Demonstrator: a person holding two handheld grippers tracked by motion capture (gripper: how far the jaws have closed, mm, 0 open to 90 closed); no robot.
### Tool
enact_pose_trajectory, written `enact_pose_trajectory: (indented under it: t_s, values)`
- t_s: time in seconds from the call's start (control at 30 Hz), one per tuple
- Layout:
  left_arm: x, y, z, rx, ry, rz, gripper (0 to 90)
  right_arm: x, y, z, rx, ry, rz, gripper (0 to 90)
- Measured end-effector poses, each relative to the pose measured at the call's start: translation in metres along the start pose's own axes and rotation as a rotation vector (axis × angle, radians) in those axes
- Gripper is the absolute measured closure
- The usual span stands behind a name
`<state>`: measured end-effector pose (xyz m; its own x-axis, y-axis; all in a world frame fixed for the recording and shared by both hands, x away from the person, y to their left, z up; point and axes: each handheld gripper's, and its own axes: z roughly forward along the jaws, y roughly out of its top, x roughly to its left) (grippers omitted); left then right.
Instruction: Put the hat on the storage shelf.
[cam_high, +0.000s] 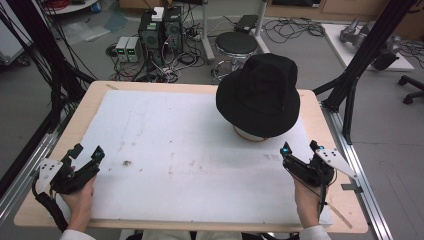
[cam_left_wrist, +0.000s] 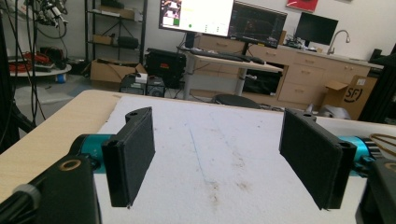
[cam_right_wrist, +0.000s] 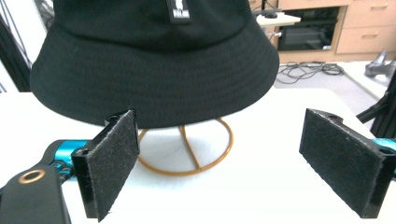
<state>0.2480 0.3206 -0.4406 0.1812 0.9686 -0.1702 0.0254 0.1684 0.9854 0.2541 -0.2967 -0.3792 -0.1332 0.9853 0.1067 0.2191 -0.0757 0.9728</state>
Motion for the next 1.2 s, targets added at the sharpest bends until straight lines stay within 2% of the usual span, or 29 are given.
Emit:
enact_pose_trajectory:
  t_s: [0.2,0.53,0.57,0.63,0.73,0.8,0.87,0.9,0.97,1.1,1.2]
  values:
    - [0.0,0.0,0.0,0.0,0.0,-0.002,26.8,-0.009,-0.014,-0.002,0.031,-0.024,0.012,11.3]
    - [0.0,0.0,0.0,0.001,0.001,-0.001,26.8,-0.007,-0.037,0.003,0.077,-0.015,0.011,11.2]
    - [0.0,0.0,0.0,-0.001,0.001,-0.003,26.8,-0.007,-0.039,0.003,0.071,-0.017,0.014,11.2]
    - [0.0,0.0,-0.001,-0.001,0.001,-0.003,26.8,-0.004,-0.044,0.0,0.04,-0.032,-0.021,11.2]
    - [0.001,0.0,-0.001,-0.003,0.002,-0.004,26.8,-0.003,-0.05,-0.004,0.024,-0.031,-0.039,11.2]
    - [0.001,0.0,-0.001,-0.003,0.002,-0.005,26.8,-0.002,-0.051,-0.005,0.015,-0.033,-0.038,11.2]
    - [0.0,0.0,-0.001,-0.003,-0.002,-0.011,26.8,-0.002,-0.053,-0.009,-0.013,-0.037,-0.044,11.2]
    - [0.0,-0.001,0.0,-0.002,-0.005,-0.011,26.8,0.0,-0.054,-0.013,-0.055,-0.046,-0.046,11.2]
    - [-0.002,-0.002,0.001,0.004,-0.013,-0.008,26.8,0.003,-0.055,-0.018,-0.091,-0.048,-0.036,11.3]
    - [-0.005,-0.002,0.003,0.008,-0.025,-0.001,26.8,0.005,-0.055,-0.02,-0.112,-0.052,-0.043,11.3]
    - [-0.005,-0.002,0.003,0.01,-0.027,0.001,26.8,0.003,-0.057,-0.016,-0.1,-0.05,-0.047,11.3]
